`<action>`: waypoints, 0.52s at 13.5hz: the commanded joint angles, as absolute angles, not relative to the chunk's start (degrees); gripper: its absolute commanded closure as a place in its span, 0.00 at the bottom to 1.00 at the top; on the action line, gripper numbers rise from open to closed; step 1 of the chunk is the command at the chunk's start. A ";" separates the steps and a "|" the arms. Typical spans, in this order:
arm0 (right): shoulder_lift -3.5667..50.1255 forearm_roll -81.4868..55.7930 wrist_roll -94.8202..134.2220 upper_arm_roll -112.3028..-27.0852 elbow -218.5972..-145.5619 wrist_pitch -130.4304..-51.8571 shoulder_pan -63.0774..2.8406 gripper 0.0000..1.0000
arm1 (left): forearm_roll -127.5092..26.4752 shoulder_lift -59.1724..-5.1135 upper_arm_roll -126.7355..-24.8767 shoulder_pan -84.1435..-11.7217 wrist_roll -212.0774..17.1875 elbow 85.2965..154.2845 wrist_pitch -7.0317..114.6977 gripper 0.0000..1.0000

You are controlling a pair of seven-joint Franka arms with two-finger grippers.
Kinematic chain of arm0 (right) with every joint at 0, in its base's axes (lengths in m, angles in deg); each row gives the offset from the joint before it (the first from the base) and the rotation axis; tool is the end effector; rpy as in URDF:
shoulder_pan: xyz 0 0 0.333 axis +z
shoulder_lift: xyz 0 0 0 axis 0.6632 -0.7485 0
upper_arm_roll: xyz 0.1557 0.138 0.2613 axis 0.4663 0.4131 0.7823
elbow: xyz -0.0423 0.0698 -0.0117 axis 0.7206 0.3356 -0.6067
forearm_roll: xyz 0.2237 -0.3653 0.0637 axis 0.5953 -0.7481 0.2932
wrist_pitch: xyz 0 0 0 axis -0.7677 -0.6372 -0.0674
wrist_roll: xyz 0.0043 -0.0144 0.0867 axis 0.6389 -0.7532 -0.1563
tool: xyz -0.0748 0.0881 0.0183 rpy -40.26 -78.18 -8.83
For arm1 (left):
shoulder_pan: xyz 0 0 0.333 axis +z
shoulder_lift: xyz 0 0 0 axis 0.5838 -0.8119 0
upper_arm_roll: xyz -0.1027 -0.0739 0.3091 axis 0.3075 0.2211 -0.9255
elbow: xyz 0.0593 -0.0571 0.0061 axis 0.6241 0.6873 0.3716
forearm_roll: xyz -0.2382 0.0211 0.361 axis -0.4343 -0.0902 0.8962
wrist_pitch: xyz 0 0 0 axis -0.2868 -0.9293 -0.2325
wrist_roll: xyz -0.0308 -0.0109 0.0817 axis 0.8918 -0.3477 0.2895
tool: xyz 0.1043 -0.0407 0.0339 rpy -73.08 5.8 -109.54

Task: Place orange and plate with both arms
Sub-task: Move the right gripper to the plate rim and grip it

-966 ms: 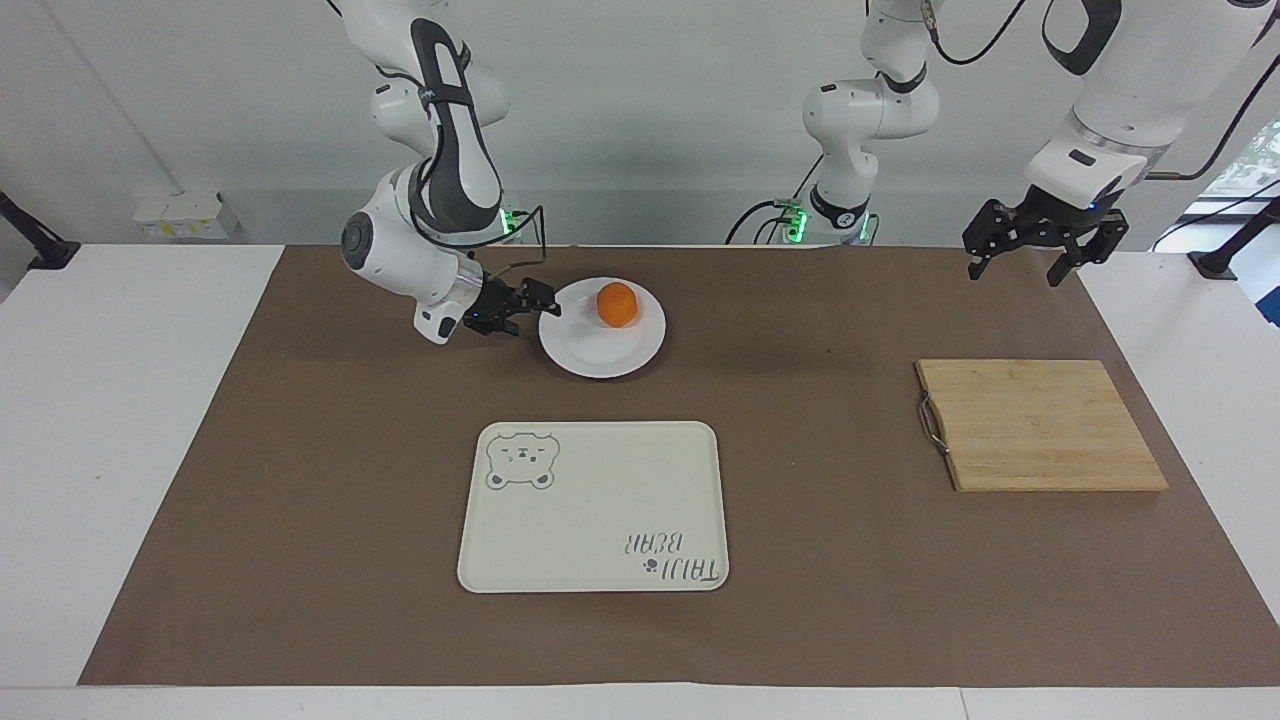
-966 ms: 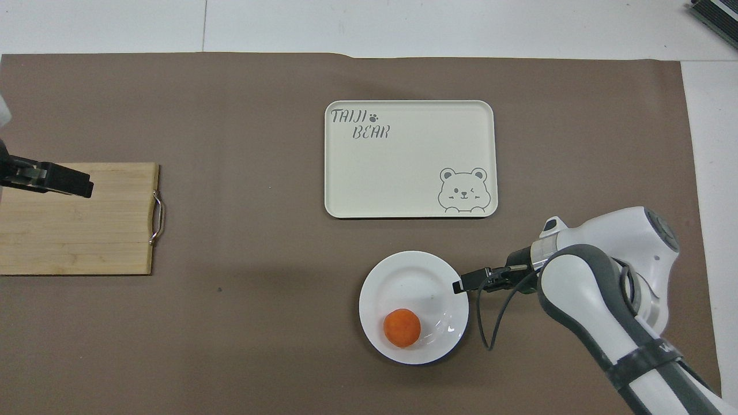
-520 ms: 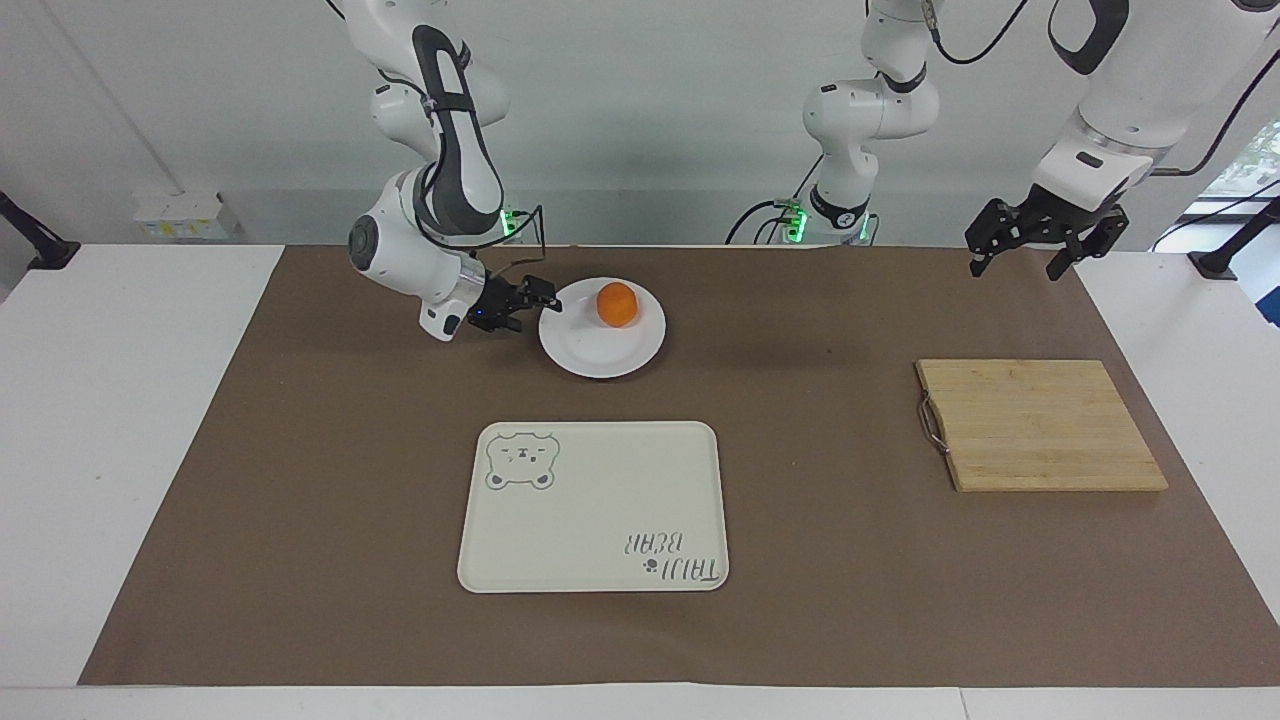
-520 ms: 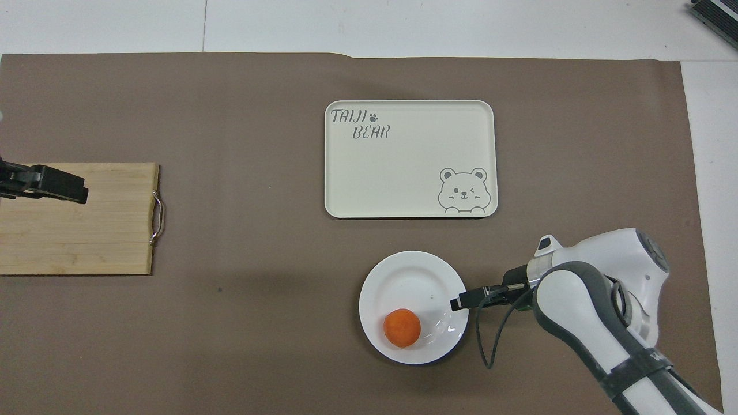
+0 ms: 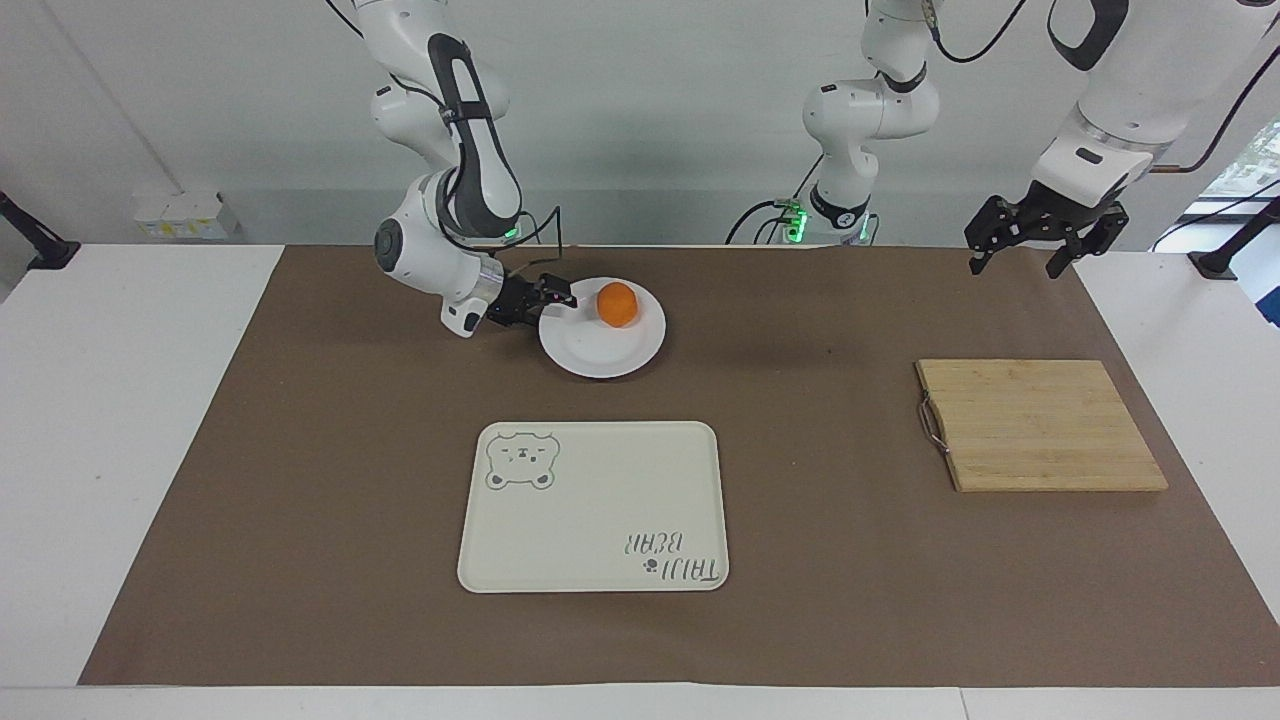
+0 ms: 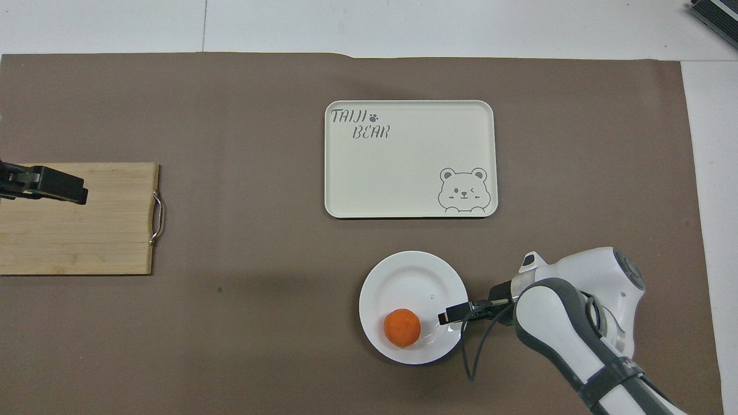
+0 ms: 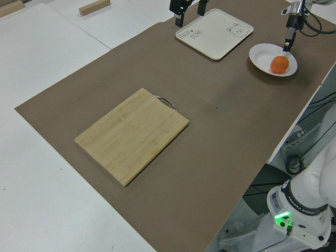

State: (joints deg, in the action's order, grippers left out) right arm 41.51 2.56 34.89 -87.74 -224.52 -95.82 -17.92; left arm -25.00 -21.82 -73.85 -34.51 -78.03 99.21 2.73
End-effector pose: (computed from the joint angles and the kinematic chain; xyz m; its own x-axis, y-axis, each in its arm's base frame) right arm 0.4204 0.1353 0.2502 0.9578 0.1433 -0.2494 -0.0314 -0.8099 -0.5858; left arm 0.5870 -0.0383 0.6451 0.9908 -0.1345 -0.0177 -0.1346 -0.9909 -0.0046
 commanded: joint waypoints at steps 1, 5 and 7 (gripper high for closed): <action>44.24 5.25 36.40 -87.71 -227.56 -96.94 -18.08 0.00 | -25.64 -21.56 -73.47 -33.78 -78.49 98.48 1.58 0.00; 44.16 5.52 36.14 -87.71 -228.09 -96.86 -17.99 0.27 | -25.64 -21.56 -73.47 -33.69 -78.49 98.48 1.58 0.00; 44.07 5.52 35.61 -87.71 -228.18 -96.94 -17.99 0.45 | -25.64 -21.56 -73.47 -33.69 -78.40 98.48 1.58 0.00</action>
State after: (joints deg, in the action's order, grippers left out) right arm 42.35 3.51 34.89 -87.76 -226.44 -95.82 -17.91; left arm -25.00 -21.82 -73.85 -34.51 -78.05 99.21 2.73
